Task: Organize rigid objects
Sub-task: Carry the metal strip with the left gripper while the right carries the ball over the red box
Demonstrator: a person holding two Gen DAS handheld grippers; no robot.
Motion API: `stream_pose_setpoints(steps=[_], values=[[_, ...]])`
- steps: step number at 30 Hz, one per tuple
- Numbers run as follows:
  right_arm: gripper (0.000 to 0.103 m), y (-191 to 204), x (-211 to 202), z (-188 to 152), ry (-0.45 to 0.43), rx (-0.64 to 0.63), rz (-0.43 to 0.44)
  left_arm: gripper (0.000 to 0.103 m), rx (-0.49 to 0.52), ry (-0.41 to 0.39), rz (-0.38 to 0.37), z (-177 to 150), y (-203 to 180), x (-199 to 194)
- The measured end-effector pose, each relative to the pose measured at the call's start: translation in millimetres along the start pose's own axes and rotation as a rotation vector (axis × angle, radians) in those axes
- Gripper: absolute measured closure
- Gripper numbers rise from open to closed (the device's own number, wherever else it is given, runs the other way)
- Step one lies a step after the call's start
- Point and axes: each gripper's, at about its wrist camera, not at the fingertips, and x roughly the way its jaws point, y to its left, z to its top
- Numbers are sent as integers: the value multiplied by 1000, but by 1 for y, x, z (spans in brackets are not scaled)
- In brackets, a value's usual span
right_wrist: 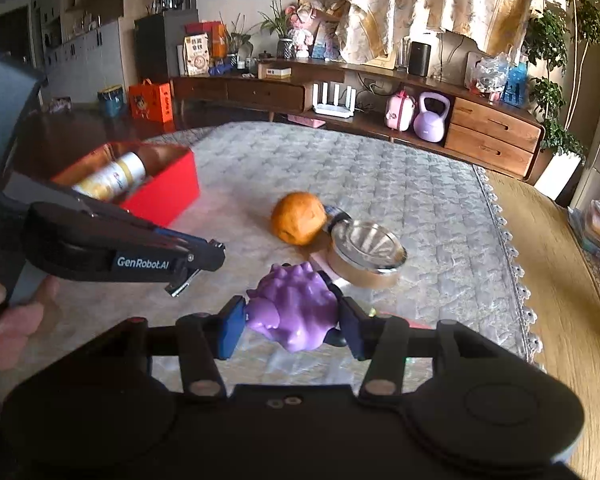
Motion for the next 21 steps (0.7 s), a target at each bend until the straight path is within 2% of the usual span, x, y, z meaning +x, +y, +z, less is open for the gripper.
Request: stream_pose_setpoints(steps=[12, 21], values=[[52, 43, -14, 31, -37, -40, 25, 92, -44, -57, 1, 2, 35, -57], [52, 82, -3, 63, -62, -69, 87, 92, -92, -83, 61, 0, 89, -87]])
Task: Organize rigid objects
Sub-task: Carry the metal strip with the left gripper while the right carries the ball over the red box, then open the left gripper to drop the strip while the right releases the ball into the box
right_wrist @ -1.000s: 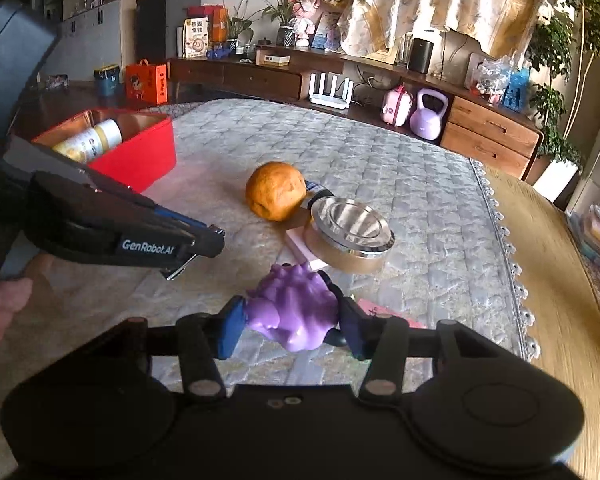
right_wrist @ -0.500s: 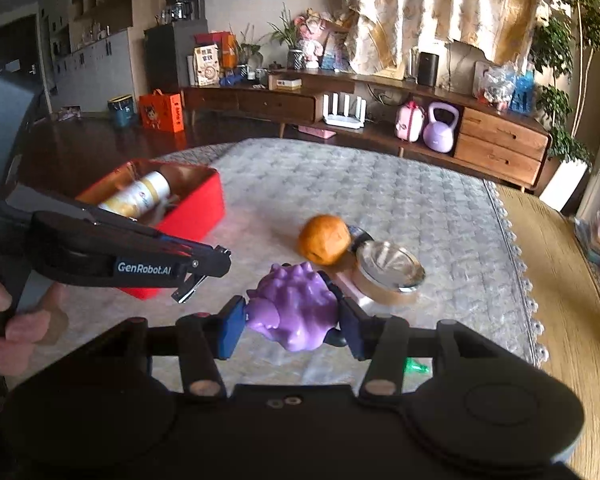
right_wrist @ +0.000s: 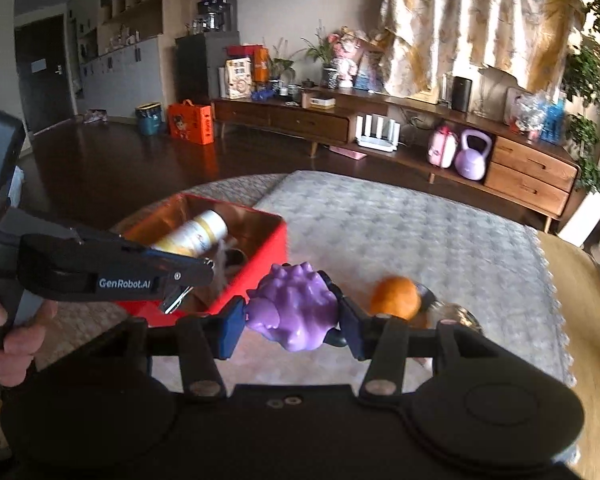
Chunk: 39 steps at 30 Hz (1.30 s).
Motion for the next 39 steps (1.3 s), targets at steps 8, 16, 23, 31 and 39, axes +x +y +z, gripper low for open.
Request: stream_pose_setpoints(steps=[8, 16, 23, 31, 39], values=[[52, 25, 31, 25, 5, -6, 19, 92, -38, 9, 69, -1, 49, -7], [52, 40, 76, 44, 23, -25, -3, 92, -76, 57, 137, -3, 88, 0], [52, 56, 116, 49, 72, -76, -5, 92, -64, 120, 162, -11, 103, 16], [52, 71, 153, 43, 129, -130, -34, 92, -83, 155, 168, -22, 116, 27], [52, 73, 170, 39, 158, -154, -65, 92, -66, 146, 167, -21, 114, 35]])
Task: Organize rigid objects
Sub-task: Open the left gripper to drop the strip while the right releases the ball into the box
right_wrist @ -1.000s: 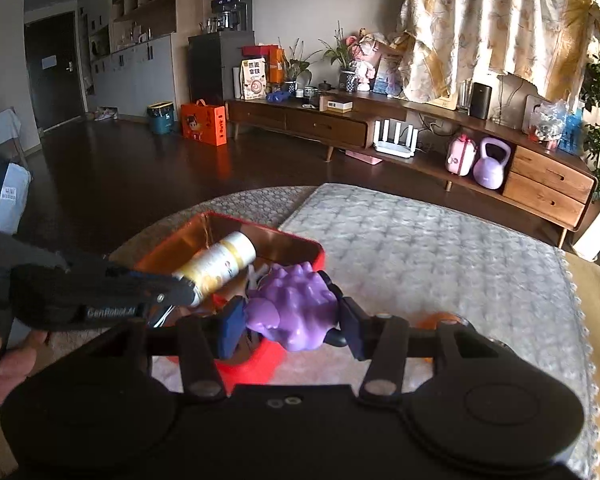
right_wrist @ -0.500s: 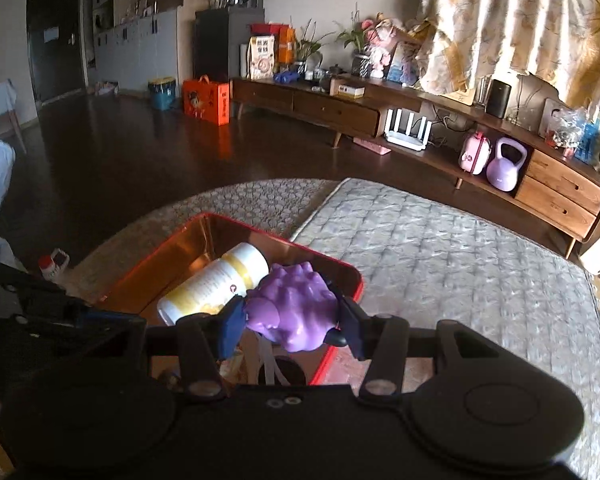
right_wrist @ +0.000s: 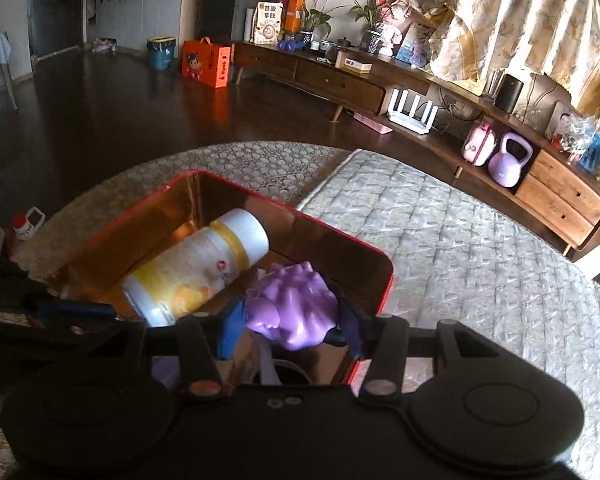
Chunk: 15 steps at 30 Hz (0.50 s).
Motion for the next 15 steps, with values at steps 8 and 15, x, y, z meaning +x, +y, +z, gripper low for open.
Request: stream_pose_setpoints(steps=[8, 15], values=[[52, -2, 0, -5, 11, 33, 3, 92, 8, -1, 6, 2, -3, 1], [49, -6, -18, -7, -18, 58, 19, 92, 2, 7, 3, 3, -2, 0]])
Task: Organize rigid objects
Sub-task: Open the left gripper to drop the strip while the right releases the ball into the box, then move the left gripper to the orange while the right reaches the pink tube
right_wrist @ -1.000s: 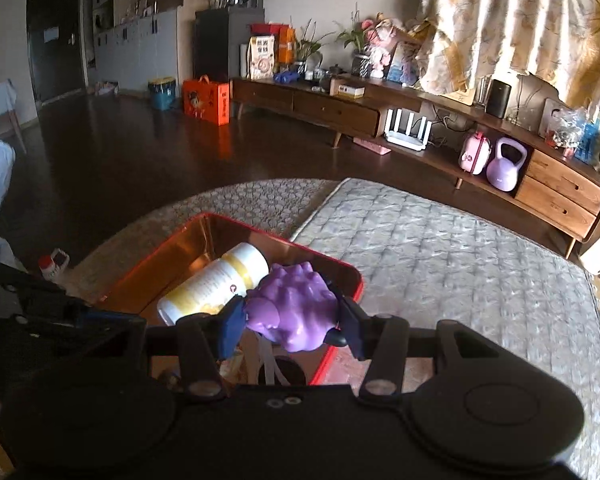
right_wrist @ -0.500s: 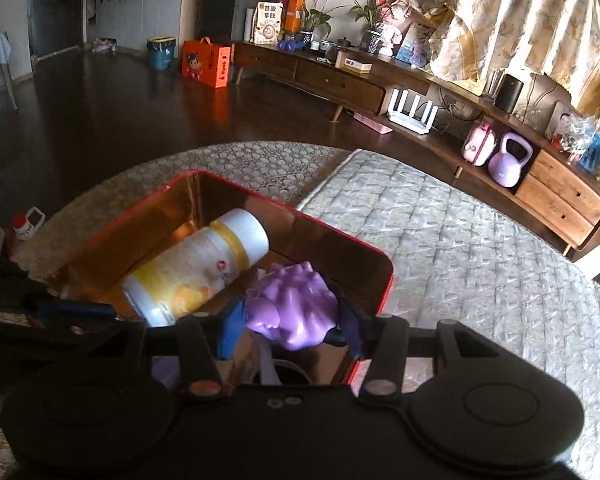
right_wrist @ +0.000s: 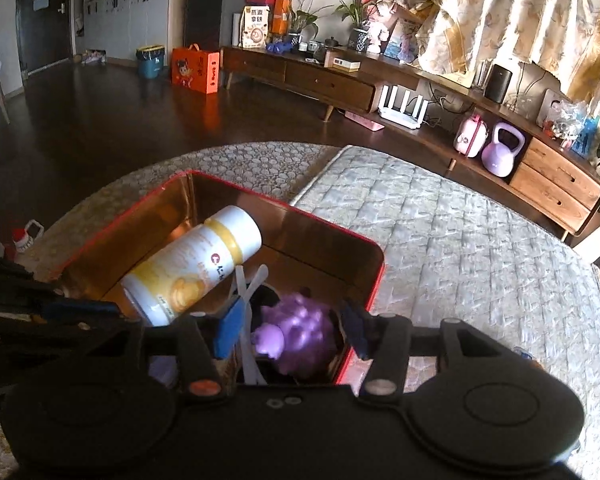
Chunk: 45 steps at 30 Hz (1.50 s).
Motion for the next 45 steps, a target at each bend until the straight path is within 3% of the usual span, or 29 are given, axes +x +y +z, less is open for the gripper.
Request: stream_pose_setpoints(steps=[24, 38, 45], values=[[39, -20, -81, -22, -43, 172, 117, 92, 16, -29, 7, -5, -21, -42], [20, -59, -141, -61, -81, 270, 115, 91, 52, -20, -61, -10, -63, -60], [14, -81, -165, -85, -102, 296, 89, 81, 86, -18, -87, -14, -91, -59]])
